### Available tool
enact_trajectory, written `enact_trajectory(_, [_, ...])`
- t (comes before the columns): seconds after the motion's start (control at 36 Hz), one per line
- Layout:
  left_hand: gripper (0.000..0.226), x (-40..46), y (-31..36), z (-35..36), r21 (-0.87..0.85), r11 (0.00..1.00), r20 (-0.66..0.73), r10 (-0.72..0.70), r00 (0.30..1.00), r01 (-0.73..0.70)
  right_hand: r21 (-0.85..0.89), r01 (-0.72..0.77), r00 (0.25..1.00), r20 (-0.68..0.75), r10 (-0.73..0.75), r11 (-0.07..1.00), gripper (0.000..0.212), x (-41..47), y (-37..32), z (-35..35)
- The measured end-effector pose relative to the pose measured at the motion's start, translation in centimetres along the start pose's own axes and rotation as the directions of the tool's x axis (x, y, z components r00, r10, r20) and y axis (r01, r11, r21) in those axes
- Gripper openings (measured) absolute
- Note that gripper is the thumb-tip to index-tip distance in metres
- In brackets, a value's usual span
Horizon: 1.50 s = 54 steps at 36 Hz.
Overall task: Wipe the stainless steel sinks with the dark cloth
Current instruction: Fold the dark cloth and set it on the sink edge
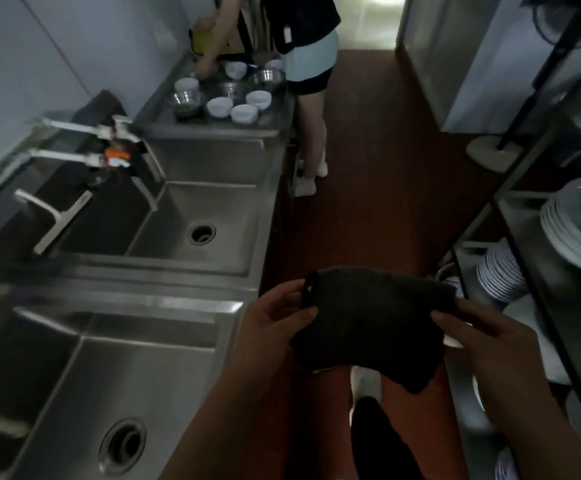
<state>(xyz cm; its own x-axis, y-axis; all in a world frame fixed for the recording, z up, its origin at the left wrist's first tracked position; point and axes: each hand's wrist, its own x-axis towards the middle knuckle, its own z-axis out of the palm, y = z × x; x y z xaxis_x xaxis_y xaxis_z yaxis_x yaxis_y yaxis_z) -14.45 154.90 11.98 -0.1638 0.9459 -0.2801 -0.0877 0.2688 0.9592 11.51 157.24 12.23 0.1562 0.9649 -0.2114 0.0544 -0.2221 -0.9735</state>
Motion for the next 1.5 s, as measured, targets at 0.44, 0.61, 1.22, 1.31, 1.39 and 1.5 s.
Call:
enact_trajectory(0.44, [0.034,29.0,7.8,4.8,-0.058,0.998,-0.374,-0.028,0.927,0.007,-0.060,0.050,0.935,0.353,-0.026,0.997,0.022,37.5,-7.7,10.5])
enact_trajectory(0.61, [0.035,37.4,8.3,3.2,-0.197,0.979,-0.485,-0.142,0.863,0.050,-0.207,0.150,0.841,0.541,-0.015,0.967,0.022,48.9,-10.6,18.7])
enact_trajectory(1.22, [0.038,64.3,2.9,-3.0,-0.787,0.614,-0.523,-0.709,0.474,0.050,-0.586,0.515,0.624,0.757,0.196,0.626,0.025,74.5,-8.1,47.1])
enact_trajectory(1.31, [0.042,65.2,1.8,-4.0,-0.770,0.633,-0.557,-0.729,0.398,0.080,-0.562,0.595,0.542,0.808,0.229,0.574,0.020,75.6,-6.1,49.7])
enact_trajectory(1.39, [0.055,65.6,0.9,-4.0,-0.620,0.730,-0.654,-0.683,0.326,0.286,-0.461,0.812,0.363,0.879,0.309,0.358,0.040,76.7,-4.2,51.2])
enact_trajectory(1.5, [0.063,65.6,1.8,-2.8,-0.490,0.766,-0.720,-0.625,0.302,0.416,-0.017,0.998,0.040,0.895,0.445,-0.056,0.066,77.5,-2.1,51.4])
